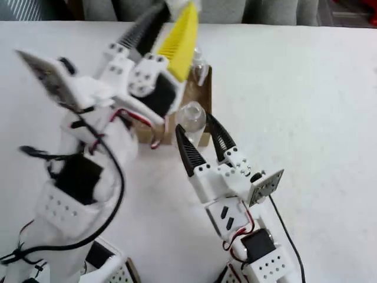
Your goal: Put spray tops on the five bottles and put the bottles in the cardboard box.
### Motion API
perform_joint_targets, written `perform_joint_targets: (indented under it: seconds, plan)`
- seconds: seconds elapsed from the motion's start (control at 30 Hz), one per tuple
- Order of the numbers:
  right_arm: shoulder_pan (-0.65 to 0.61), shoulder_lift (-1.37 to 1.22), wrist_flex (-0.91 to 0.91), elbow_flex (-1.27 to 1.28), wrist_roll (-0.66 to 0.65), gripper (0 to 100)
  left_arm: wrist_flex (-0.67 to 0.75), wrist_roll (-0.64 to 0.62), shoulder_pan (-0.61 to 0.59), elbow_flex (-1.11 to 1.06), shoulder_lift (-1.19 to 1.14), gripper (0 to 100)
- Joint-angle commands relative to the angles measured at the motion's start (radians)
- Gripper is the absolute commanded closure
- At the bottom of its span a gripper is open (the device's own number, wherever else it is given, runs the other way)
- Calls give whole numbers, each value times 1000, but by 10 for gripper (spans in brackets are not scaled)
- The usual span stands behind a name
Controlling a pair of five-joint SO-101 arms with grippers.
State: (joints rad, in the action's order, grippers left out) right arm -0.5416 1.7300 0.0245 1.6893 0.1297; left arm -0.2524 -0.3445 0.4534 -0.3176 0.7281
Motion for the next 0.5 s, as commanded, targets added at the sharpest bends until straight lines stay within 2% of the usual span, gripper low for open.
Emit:
perform_joint_targets:
  seconds: [0.0, 0.47]
  plan:
    - [-7, 48, -42, 5, 9, 981, 75, -2, 24, -54, 30, 979]
    - [-7, 48, -45, 5, 9, 981, -98, -6, 33, -94, 202, 979]
